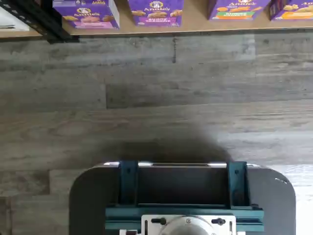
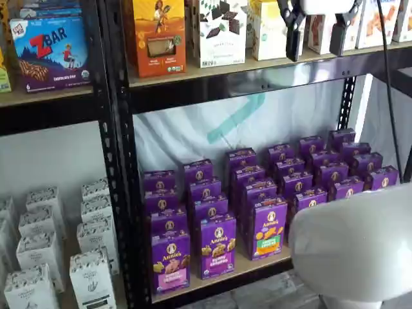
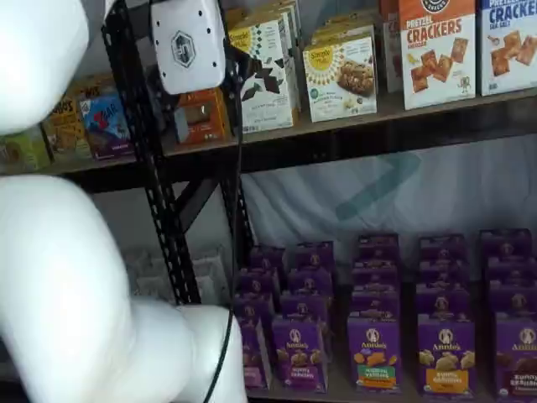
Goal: Pick up the purple box with a pink patch in the middle, on the bottom shelf, the first box from the left
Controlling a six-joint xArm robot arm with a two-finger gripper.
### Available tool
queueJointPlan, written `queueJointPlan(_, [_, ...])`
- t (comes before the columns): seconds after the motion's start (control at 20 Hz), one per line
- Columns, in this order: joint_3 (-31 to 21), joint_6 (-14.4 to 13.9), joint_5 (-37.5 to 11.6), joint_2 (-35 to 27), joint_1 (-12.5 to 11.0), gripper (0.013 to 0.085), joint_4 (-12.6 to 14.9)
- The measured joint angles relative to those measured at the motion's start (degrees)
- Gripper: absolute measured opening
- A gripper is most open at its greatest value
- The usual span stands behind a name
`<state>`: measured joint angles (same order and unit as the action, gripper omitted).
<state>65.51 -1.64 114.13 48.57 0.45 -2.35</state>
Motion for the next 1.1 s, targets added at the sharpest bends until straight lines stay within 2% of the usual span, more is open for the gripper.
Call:
queueJointPlan(0.1, [-0.57,0.47,-1.01,0.63,-0.89,0.0850,-0.95])
queueJointPlan(0.25, [-0.62,0.46,-1.12,0.62,-0.86,0.0850,-1.05])
queueJointPlan(0.6, [-2.51,-1.15,-2.64,1.03,1.92,0.0850,1.85])
queueJointPlan(1.1, [-10.02,-0.69,-7.32,2.45,1.70,0.0850,3.04])
